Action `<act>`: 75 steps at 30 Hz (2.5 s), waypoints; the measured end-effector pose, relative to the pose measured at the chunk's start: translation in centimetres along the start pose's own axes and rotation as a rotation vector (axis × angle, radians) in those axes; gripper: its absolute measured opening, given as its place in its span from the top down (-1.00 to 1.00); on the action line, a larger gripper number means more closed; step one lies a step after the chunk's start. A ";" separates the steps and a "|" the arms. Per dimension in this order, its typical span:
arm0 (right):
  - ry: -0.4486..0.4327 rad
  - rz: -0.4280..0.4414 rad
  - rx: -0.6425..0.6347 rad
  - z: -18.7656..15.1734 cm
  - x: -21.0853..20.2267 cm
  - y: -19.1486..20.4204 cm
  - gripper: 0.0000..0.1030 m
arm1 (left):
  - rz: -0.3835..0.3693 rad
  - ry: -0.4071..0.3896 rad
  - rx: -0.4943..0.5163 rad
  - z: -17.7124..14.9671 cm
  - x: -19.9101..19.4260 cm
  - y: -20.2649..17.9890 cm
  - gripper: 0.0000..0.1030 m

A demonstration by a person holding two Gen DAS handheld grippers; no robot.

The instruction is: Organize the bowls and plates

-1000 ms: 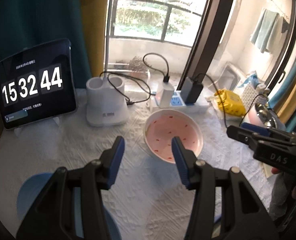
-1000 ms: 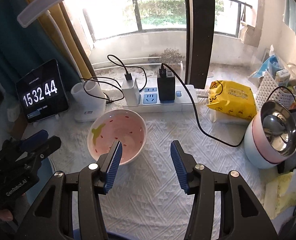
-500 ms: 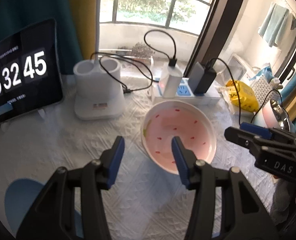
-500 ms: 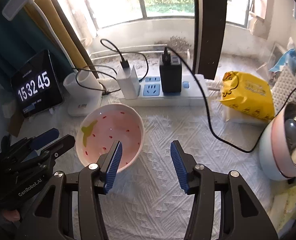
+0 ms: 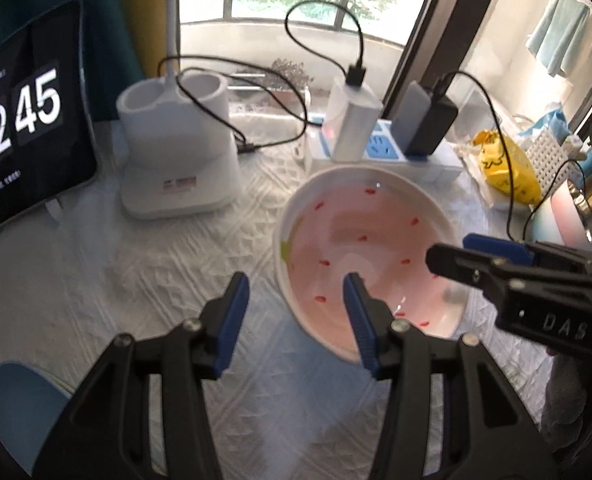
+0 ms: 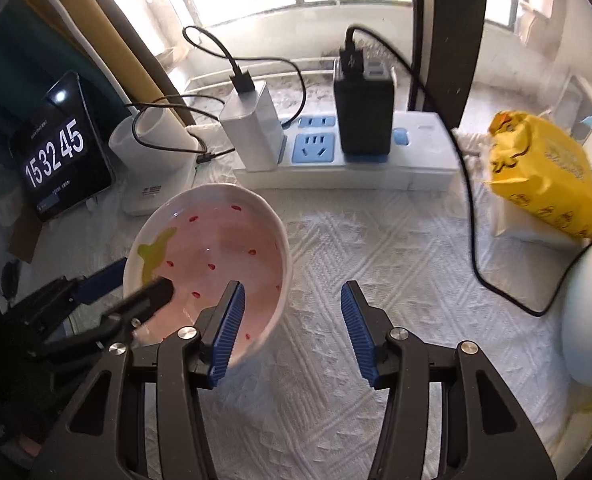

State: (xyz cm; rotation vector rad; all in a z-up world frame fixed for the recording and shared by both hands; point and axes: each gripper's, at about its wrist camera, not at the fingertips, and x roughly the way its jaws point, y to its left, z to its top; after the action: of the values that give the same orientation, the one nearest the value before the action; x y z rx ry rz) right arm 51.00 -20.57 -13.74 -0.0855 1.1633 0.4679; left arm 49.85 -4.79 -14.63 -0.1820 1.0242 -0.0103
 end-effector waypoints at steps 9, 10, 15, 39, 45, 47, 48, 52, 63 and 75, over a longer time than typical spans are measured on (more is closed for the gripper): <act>0.032 -0.029 -0.011 0.7 1.6 -0.4 0.30 | 0.003 0.049 -0.039 0.0 1.5 0.7 0.02; 0.037 -0.024 -0.014 0.7 1.8 -0.4 0.32 | 0.007 0.056 -0.041 -0.1 1.7 0.7 0.02; 0.056 -0.002 -0.040 0.9 2.7 0.1 0.54 | 0.008 0.070 -0.055 -0.1 2.2 0.8 0.03; -0.004 0.040 -0.103 0.2 3.3 1.1 0.80 | -0.034 0.068 -0.060 -0.2 2.3 -0.6 0.62; -0.021 0.035 -0.097 0.3 2.0 0.8 0.81 | -0.037 0.031 -0.053 -0.4 1.3 -1.5 0.64; -0.033 0.030 -0.095 0.3 1.2 0.7 0.81 | -0.043 0.017 -0.047 -0.4 0.6 -1.8 0.64; -0.036 0.030 -0.094 0.3 1.0 0.7 0.81 | -0.045 0.011 -0.043 -0.4 0.4 -1.9 0.64; -0.052 0.029 -0.094 0.2 -0.3 0.7 0.82 | -0.038 -0.018 -0.026 -0.3 -0.8 -2.1 0.64; -0.099 0.025 -0.103 0.5 -3.0 1.8 0.81 | -0.022 -0.083 0.027 0.3 -4.0 -1.9 0.64; -0.146 0.012 -0.118 0.4 -6.7 3.6 0.81 | -0.038 -0.129 0.041 -0.4 -7.8 -1.9 0.64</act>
State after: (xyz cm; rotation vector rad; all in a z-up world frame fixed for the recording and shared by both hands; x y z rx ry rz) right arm 47.86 -19.32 -6.95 -0.1445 0.9933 0.5451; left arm 45.54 -5.98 -7.90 -0.1632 0.8906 -0.0536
